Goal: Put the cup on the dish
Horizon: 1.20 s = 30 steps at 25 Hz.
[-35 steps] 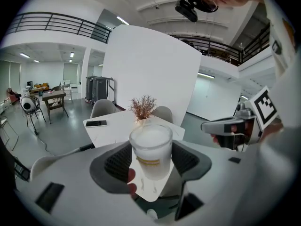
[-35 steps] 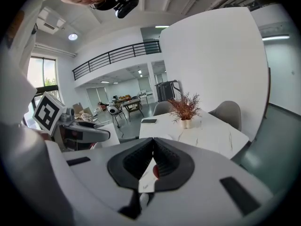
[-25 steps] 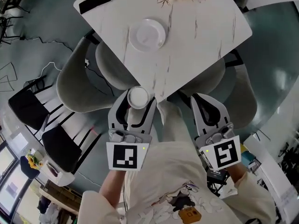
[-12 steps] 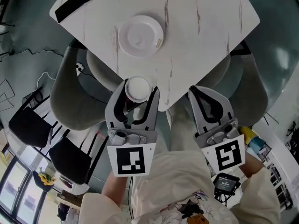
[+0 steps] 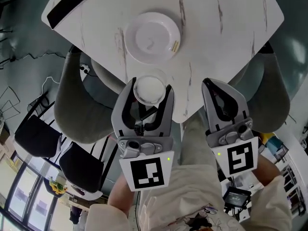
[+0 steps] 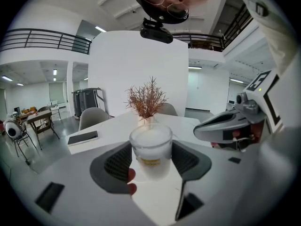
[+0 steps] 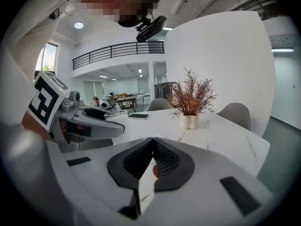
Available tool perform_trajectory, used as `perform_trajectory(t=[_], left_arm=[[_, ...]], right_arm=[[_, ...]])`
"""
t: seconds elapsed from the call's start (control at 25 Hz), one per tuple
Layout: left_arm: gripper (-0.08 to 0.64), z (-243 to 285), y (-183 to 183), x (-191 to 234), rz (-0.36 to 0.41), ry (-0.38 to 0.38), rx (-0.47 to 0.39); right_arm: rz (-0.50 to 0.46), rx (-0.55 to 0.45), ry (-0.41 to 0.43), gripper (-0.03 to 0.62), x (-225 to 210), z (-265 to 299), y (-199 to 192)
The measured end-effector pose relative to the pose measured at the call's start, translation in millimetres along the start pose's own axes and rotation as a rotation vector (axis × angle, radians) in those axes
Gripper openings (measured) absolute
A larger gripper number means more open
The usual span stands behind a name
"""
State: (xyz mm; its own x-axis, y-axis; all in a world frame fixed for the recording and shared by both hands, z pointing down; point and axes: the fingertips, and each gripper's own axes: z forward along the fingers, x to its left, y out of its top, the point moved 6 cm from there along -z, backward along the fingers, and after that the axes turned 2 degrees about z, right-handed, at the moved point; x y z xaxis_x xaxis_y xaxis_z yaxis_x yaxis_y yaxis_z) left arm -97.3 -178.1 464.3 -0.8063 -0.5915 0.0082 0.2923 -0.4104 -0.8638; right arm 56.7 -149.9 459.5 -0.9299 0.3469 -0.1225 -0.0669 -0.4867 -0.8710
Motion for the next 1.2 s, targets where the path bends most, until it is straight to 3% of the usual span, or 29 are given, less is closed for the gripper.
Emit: perform_trajectory(t=[0.76, 1.2], left_arm=[[0.267, 53.7, -21.3, 27.0, 0.067, -0.005, -0.069], [0.268, 79.1, -35.5, 31.2, 0.061, 0.051, -0.063]], right_arm=[[0.015, 0.014, -0.007, 0.005, 9.4, 70.3, -23.7], [0.028, 0.022, -0.005, 0.005, 5.1, 98.1, -31.6]])
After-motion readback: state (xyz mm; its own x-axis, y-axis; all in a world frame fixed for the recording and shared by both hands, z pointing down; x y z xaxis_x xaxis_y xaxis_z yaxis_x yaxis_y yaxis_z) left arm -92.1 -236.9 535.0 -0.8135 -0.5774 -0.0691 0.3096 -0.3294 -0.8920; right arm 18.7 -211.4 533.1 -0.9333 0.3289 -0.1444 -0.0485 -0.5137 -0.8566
